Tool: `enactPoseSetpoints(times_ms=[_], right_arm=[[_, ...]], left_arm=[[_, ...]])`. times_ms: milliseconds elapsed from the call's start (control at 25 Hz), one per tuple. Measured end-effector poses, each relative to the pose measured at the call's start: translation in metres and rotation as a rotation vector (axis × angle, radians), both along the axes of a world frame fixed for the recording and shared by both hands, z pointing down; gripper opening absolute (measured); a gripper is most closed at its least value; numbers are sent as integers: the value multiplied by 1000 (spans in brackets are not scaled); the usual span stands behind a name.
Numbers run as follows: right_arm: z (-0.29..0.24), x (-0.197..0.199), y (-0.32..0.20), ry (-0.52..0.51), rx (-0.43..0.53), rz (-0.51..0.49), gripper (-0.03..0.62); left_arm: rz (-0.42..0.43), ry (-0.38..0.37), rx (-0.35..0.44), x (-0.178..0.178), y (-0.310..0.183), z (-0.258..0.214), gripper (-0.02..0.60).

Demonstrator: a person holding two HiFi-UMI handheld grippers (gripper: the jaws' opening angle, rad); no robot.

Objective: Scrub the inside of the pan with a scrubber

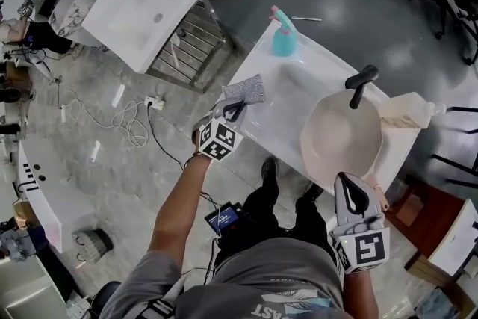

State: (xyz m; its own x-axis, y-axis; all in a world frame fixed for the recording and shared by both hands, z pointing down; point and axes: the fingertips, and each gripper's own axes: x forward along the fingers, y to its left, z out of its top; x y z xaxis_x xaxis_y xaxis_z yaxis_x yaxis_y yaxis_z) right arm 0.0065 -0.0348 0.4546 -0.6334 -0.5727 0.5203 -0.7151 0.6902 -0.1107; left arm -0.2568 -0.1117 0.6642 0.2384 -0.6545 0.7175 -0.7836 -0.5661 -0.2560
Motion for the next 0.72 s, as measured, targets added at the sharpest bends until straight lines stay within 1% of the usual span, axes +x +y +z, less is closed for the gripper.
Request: enactPoseSetpoints(times_ms=[200,360,520,720], right_arm=[[-5,24,0,-19,12,26,2],[-6,50,2,-30,19,55,2],[-9,79,4,-42,26,91,2],[-10,113,4,-59,33,136,2]], left_arm=[[49,6,62,45,4,-43,20],[115,2,92,94,8,-65,21],[185,-11,98,143,11,-77,21],[273,-45,79,194,5,-77,23]])
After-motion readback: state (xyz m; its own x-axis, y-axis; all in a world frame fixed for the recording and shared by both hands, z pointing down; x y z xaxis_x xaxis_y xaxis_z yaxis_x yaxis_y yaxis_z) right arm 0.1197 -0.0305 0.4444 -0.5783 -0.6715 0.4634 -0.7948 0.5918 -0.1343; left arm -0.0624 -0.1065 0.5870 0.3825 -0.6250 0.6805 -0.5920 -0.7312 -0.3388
